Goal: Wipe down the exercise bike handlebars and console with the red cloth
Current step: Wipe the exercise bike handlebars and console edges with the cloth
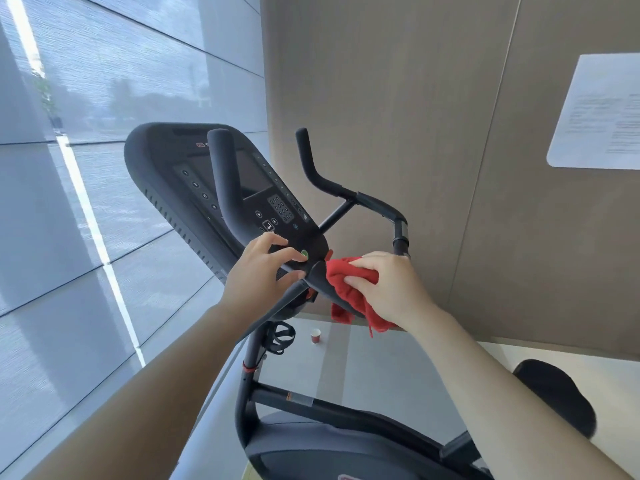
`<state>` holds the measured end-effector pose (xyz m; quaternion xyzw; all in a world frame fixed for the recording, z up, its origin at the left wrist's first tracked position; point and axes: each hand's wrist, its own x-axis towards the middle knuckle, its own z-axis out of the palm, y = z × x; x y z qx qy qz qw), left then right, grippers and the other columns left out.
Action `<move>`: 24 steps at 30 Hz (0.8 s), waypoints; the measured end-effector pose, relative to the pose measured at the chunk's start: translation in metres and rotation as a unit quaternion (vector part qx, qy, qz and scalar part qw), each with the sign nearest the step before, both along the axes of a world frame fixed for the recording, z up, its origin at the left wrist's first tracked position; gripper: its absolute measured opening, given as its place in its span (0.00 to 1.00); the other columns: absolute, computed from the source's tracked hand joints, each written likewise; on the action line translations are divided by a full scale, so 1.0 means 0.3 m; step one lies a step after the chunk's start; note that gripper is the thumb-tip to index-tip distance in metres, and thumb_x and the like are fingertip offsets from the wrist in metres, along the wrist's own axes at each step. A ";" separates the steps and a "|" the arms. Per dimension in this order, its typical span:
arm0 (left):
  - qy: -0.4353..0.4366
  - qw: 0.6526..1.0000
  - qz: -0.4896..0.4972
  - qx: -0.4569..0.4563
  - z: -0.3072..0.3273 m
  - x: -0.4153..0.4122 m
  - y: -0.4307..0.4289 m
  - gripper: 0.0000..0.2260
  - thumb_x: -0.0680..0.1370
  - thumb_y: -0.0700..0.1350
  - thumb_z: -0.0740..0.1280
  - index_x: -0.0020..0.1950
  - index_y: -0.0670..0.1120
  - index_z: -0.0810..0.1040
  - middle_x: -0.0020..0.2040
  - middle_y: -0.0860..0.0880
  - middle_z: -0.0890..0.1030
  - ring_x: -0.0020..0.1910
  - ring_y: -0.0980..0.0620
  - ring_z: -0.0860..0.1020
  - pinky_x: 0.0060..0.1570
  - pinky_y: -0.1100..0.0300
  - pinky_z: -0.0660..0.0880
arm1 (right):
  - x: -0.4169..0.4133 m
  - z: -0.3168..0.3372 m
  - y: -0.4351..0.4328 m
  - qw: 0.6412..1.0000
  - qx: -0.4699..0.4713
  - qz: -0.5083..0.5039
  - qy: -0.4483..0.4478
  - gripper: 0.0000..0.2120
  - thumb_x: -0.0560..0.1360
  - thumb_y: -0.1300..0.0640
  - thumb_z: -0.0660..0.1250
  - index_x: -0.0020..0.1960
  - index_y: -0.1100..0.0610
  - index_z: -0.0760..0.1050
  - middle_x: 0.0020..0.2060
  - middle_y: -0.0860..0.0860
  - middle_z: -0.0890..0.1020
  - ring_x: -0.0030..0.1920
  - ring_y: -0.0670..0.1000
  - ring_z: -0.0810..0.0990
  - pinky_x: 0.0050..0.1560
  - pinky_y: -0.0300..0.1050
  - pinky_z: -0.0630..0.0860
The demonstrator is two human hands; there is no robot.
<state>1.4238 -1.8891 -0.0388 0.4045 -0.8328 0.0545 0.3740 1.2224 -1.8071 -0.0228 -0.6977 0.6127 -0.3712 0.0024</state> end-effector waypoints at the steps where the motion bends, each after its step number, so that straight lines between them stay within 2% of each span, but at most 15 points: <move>1: 0.002 1.000 -0.001 0.000 0.000 0.001 0.000 0.10 0.72 0.52 0.70 0.53 0.54 0.81 0.59 0.48 0.74 0.61 0.46 0.71 0.49 0.54 0.72 | 0.032 0.017 -0.015 1.000 0.005 0.007 0.004 0.11 0.75 0.51 0.66 0.55 0.52 0.81 0.52 0.49 0.82 0.51 0.50 0.79 0.53 0.41 0.73; 5: 0.015 1.000 -0.010 -0.005 -0.005 0.000 -0.003 0.10 0.72 0.51 0.71 0.52 0.53 0.81 0.58 0.47 0.75 0.61 0.45 0.72 0.49 0.54 0.72 | 0.091 0.051 -0.048 0.999 0.032 0.005 -0.010 0.11 0.76 0.51 0.65 0.54 0.51 0.81 0.49 0.48 0.84 0.49 0.49 0.80 0.47 0.38 0.71; 8: 0.022 1.000 -0.009 0.000 -0.011 0.005 -0.006 0.10 0.72 0.51 0.71 0.53 0.55 0.81 0.59 0.49 0.74 0.61 0.47 0.71 0.49 0.56 0.71 | 0.056 0.017 -0.010 1.000 0.018 -0.020 -0.011 0.09 0.73 0.53 0.68 0.52 0.51 0.82 0.48 0.48 0.83 0.49 0.50 0.80 0.49 0.38 0.71; 11: 0.010 1.000 -0.021 0.004 -0.010 0.017 -0.009 0.11 0.72 0.50 0.72 0.54 0.56 0.81 0.59 0.49 0.74 0.62 0.47 0.71 0.49 0.53 0.75 | 0.010 -0.038 0.052 0.999 -0.016 -0.030 -0.017 0.07 0.70 0.57 0.71 0.48 0.52 0.83 0.47 0.48 0.83 0.47 0.48 0.80 0.49 0.35 0.70; 13: -0.006 0.999 -0.034 -0.003 -0.006 0.029 -0.014 0.12 0.72 0.48 0.72 0.55 0.56 0.81 0.59 0.47 0.75 0.61 0.46 0.72 0.50 0.51 0.75 | 0.005 -0.069 0.073 0.998 -0.046 -0.040 -0.025 0.09 0.70 0.58 0.72 0.50 0.53 0.83 0.49 0.48 0.83 0.49 0.49 0.80 0.51 0.36 0.70; 18: -0.038 0.998 -0.052 -0.003 0.006 0.059 -0.031 0.14 0.75 0.45 0.68 0.59 0.58 0.78 0.61 0.49 0.74 0.62 0.49 0.71 0.52 0.57 0.71 | 0.132 -0.069 0.024 0.992 -0.118 -0.012 0.045 0.13 0.72 0.56 0.71 0.55 0.54 0.81 0.55 0.51 0.81 0.54 0.52 0.78 0.58 0.43 0.72; 21: -0.047 0.997 -0.057 -0.008 0.005 0.074 -0.043 0.17 0.75 0.42 0.67 0.61 0.57 0.77 0.62 0.50 0.74 0.63 0.50 0.71 0.53 0.58 0.70 | 0.188 -0.076 -0.016 0.990 -0.120 -0.021 0.067 0.11 0.73 0.57 0.68 0.56 0.54 0.80 0.55 0.52 0.80 0.55 0.53 0.76 0.57 0.41 0.69; 24: -0.046 0.997 -0.060 -0.021 -0.006 0.075 -0.045 0.16 0.75 0.44 0.68 0.62 0.56 0.77 0.63 0.51 0.73 0.63 0.50 0.71 0.55 0.59 0.69 | 0.168 -0.133 -0.008 0.982 -0.156 -0.043 0.092 0.13 0.70 0.61 0.72 0.54 0.55 0.81 0.54 0.55 0.81 0.55 0.57 0.78 0.56 0.43 0.69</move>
